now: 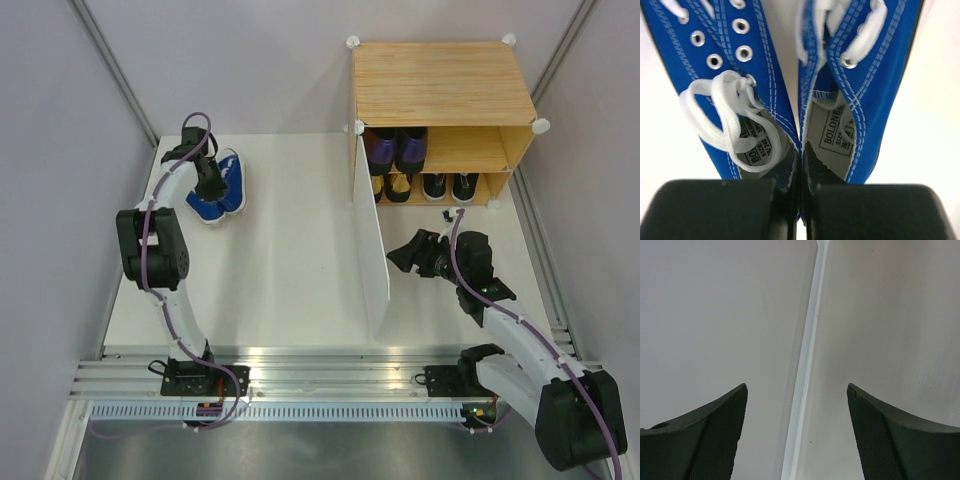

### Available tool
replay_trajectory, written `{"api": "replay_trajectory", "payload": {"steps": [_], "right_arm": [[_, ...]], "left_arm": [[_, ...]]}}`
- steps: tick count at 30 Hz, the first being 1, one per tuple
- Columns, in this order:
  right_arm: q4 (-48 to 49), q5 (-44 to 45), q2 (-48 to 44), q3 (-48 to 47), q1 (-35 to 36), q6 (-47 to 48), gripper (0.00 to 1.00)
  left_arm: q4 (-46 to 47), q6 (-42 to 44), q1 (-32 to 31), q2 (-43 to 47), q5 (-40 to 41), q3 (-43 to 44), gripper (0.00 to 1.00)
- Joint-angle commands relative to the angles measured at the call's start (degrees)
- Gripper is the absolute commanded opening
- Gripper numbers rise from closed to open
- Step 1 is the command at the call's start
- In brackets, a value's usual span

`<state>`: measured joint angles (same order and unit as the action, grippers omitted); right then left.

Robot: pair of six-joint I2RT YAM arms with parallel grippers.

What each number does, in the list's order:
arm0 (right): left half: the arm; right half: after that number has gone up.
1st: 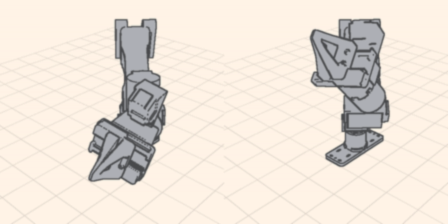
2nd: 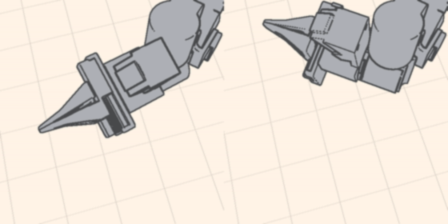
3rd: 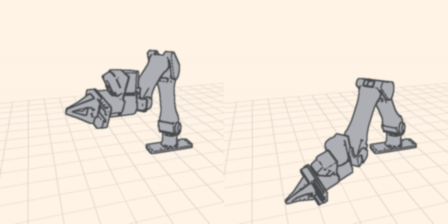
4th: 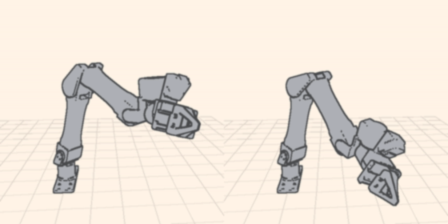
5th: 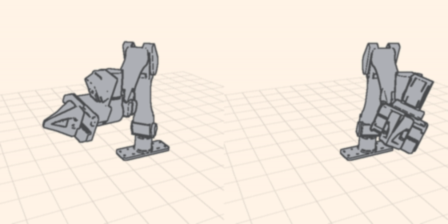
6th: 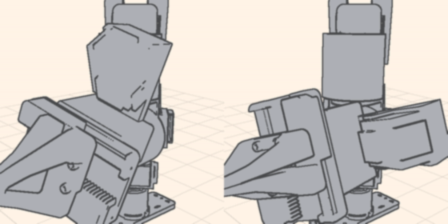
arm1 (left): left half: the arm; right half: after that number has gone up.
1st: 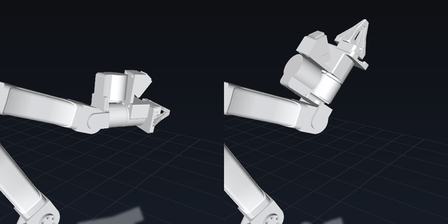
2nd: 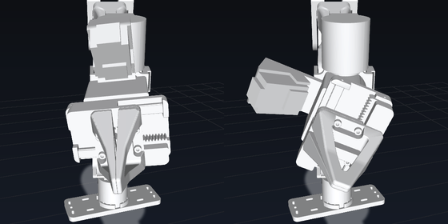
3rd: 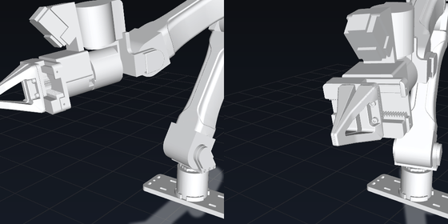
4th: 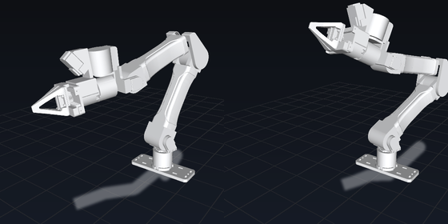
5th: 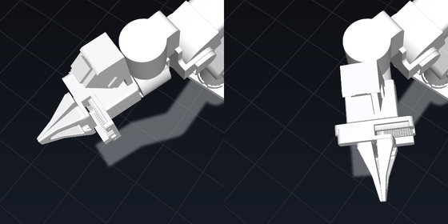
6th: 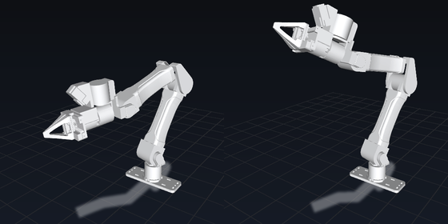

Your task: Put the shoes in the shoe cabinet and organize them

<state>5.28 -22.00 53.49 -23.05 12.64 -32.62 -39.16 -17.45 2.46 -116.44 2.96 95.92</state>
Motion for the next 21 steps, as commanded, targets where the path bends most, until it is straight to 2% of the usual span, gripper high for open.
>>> {"api": "replay_trajectory", "payload": {"steps": [1, 5, 7, 14, 21], "right_arm": [[-1.7, 2.0, -1.7, -1.2, 0.2, 2.0, 0.84], [-2.5, 2.8, -2.0, -0.9, 0.2, 1.9, 0.84], [-2.5, 1.8, -1.6, 0.3, 0.2, 1.1, 0.84], [-3.2, 1.6, -4.4, 3.1, 0.1, -0.9, 0.84], [-5.2, 6.3, -8.1, 4.0, 0.2, -4.5, 0.84]], "left_arm": [[0.1, -3.3, -0.8, 13.0, -7.5, -0.5, 0.02], [1.4, -5.7, -0.7, 19.7, -14.8, -5.2, 0.02], [2.9, -6.6, -0.9, 25.5, -19.0, -10.6, 0.02], [8.0, -9.1, -0.9, 37.4, -22.0, -19.3, 0.02], [5.8, -13.7, -0.9, 47.5, -21.3, -16.7, 0.02]]}}
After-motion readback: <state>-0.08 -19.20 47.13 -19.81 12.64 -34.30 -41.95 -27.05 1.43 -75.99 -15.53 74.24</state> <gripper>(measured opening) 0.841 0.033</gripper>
